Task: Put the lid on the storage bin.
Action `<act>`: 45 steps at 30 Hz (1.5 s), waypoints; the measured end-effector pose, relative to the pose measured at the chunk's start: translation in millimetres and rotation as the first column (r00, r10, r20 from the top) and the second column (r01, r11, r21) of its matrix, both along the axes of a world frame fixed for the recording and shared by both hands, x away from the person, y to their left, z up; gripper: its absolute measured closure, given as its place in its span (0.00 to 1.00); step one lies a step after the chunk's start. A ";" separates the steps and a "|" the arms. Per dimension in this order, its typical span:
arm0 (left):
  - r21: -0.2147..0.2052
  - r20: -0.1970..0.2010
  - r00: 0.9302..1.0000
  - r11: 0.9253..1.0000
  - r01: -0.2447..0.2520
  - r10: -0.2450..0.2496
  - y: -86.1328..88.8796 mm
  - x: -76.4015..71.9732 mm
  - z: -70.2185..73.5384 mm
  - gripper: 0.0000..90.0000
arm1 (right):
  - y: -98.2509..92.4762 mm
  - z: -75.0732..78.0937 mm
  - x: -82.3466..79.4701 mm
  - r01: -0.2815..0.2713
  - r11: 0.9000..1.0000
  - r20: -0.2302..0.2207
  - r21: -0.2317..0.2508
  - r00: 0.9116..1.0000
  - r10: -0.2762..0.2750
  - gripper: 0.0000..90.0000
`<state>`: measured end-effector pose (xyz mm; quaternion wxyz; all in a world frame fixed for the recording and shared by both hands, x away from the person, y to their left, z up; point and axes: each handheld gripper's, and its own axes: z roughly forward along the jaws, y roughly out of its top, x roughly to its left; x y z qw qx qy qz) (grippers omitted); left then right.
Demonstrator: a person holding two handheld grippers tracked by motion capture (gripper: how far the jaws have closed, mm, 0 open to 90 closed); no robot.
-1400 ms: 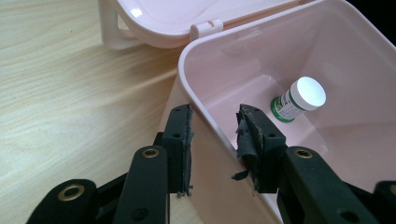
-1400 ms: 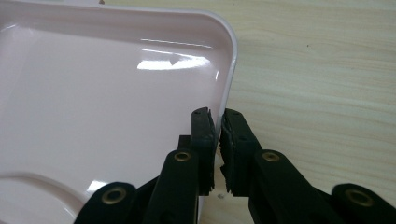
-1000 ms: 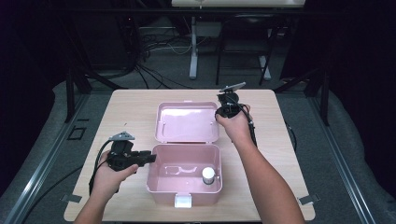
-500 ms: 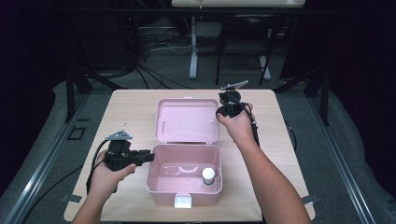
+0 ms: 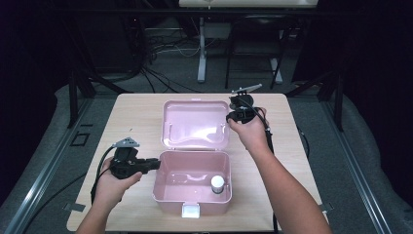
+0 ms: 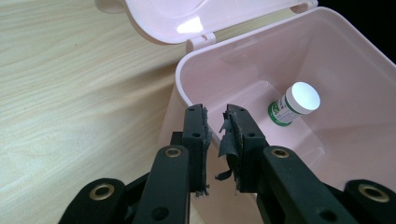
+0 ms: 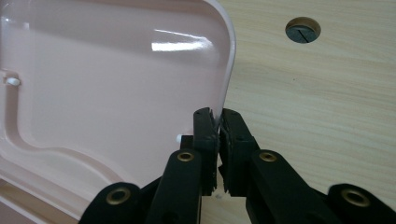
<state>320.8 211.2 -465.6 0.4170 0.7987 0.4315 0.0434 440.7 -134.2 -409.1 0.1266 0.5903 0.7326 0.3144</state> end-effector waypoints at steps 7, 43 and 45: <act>-0.002 -0.001 1.000 1.000 -0.003 0.003 0.1 -0.1 -0.1 0.87 | 0.3 3.5 -4.3 -0.002 1.000 0.022 -0.003 1.000 0.002 0.96; -0.010 -0.006 1.000 1.000 -0.018 0.018 0.8 -0.4 -0.9 0.87 | -0.8 20.9 -52.6 -0.058 0.998 0.233 -0.006 0.971 0.058 0.97; -0.013 -0.003 1.000 1.000 -0.020 0.020 0.8 -0.5 -1.3 0.87 | -1.1 22.0 -55.9 -0.067 0.998 0.240 -0.019 0.968 0.070 0.97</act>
